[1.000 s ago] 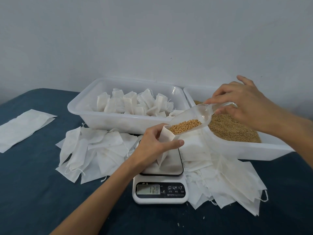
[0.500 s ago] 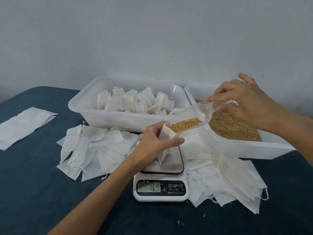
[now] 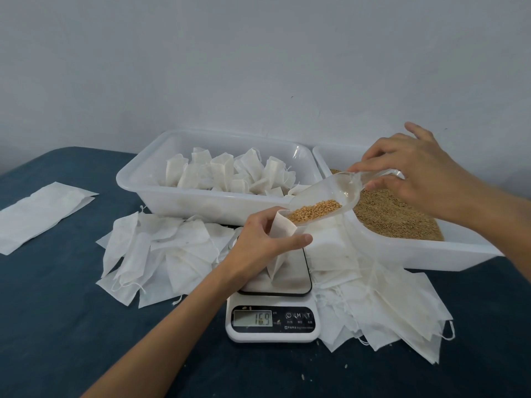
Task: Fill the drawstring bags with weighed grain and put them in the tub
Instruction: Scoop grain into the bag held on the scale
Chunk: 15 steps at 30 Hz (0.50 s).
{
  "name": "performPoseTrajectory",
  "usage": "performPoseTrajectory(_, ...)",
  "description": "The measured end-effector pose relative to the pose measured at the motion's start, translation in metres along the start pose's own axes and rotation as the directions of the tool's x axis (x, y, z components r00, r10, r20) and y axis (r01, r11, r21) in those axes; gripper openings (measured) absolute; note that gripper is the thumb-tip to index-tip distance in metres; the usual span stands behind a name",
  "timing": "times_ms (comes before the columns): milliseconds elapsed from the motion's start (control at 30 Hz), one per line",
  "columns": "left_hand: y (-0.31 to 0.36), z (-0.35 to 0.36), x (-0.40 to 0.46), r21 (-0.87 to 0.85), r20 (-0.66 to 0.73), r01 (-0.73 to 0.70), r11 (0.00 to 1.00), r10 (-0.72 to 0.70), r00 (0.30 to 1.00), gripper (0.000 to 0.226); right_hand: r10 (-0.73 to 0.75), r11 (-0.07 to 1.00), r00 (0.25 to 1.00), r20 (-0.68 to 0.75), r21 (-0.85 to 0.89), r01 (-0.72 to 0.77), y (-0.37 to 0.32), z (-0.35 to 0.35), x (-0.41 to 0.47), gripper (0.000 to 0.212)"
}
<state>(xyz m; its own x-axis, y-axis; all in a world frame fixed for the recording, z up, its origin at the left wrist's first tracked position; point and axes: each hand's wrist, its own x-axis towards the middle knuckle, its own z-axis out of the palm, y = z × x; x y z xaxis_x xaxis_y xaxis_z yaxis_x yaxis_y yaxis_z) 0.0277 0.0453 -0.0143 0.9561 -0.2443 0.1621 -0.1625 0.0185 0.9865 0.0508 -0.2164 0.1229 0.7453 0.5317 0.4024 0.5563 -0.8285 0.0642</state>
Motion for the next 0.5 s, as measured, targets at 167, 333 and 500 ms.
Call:
performPoseTrajectory(167,-0.0009,0.0001,0.0007,0.000,0.011,0.000,1.000,0.000,1.000,0.038,-0.001,1.000,1.000,0.001,-0.013,0.001,0.0003,-0.0002,-0.0004,0.036)
performPoseTrajectory(333,-0.0004,0.0006,0.0004,-0.008,0.011,0.002,1.000,-0.002,1.000,0.042,-0.005,1.000,1.000,-0.003,-0.011,0.005,0.0009,0.0002,-0.0005,0.036)
performPoseTrajectory(500,-0.0005,0.0006,0.0004,-0.010,0.001,0.010,1.000,-0.010,1.000,0.044,-0.005,1.000,1.000,-0.003,-0.017,0.005,0.0009,0.0009,-0.0003,0.036)
